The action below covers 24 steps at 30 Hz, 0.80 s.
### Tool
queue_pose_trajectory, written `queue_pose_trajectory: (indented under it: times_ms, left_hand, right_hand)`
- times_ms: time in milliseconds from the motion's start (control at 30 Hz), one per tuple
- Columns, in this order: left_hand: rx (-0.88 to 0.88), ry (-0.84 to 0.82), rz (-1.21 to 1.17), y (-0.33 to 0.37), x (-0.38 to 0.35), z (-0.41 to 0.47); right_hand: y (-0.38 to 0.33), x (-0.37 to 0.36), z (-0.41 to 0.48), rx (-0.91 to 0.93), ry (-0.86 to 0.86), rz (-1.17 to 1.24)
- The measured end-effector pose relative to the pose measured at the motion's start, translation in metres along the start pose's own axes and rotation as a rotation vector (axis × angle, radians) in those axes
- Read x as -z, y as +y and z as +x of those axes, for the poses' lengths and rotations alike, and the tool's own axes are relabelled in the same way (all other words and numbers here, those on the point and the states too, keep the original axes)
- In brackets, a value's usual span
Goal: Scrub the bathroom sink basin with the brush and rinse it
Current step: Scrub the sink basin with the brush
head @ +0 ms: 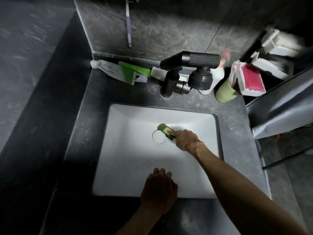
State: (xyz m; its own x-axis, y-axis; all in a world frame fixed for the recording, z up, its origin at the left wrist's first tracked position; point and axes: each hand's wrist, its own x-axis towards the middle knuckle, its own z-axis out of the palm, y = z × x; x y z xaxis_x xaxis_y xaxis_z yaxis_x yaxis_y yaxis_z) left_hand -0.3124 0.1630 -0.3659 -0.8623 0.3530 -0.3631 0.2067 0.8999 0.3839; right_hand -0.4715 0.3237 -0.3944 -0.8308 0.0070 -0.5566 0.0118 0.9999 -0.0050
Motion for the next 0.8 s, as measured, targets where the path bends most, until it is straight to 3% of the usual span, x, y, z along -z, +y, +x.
queue_pose_trajectory:
  times_ms: [233,467,667,800]
  left_hand:
    - [0.002,-0.011,0.001,0.002,0.002,0.000]
    - [0.005,0.000,-0.011,0.001,-0.001,0.002]
    - [0.001,0.034,-0.008,0.001,-0.003,0.000]
    - [-0.012,0.054,-0.016,0.000,-0.004,-0.001]
  right_hand:
    - [0.059,0.012,-0.055,-0.171,0.080,-0.104]
    - [-0.016,-0.002,-0.023,-0.066,0.021,-0.010]
    - [0.038,-0.008,-0.048,-0.221,0.076,-0.105]
    - [0.010,-0.017,-0.044,-0.039,0.005,0.058]
